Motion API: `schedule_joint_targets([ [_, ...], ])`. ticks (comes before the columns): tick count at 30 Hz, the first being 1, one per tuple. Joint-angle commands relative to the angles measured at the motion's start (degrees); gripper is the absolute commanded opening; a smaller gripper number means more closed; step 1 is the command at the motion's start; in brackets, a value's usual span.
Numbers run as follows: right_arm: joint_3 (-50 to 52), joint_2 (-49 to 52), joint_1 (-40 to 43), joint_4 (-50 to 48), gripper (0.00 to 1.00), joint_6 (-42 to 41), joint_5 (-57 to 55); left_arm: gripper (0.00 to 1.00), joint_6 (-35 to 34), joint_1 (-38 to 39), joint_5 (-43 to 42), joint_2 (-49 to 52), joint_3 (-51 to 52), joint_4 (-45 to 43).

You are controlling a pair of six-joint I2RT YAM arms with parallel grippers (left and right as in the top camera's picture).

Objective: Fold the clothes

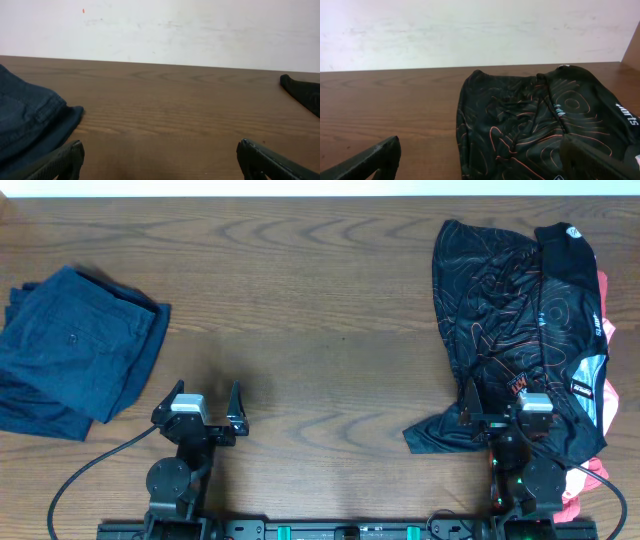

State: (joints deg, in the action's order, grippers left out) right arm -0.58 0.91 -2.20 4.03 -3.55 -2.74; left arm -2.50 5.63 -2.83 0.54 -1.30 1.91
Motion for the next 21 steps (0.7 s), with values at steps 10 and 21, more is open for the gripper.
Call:
schedule_joint_targets([
  [10,0.2,-0.3,0.6,0.1,0.99,0.9,0.2,0.98,1.0,-0.3,1.6,-0.3,1.1,1.9],
  [21,0.2,-0.3,0.6,0.0,0.99,0.9,0.2,0.98,1.0,-0.3,3.5,-0.3,1.1,1.9],
])
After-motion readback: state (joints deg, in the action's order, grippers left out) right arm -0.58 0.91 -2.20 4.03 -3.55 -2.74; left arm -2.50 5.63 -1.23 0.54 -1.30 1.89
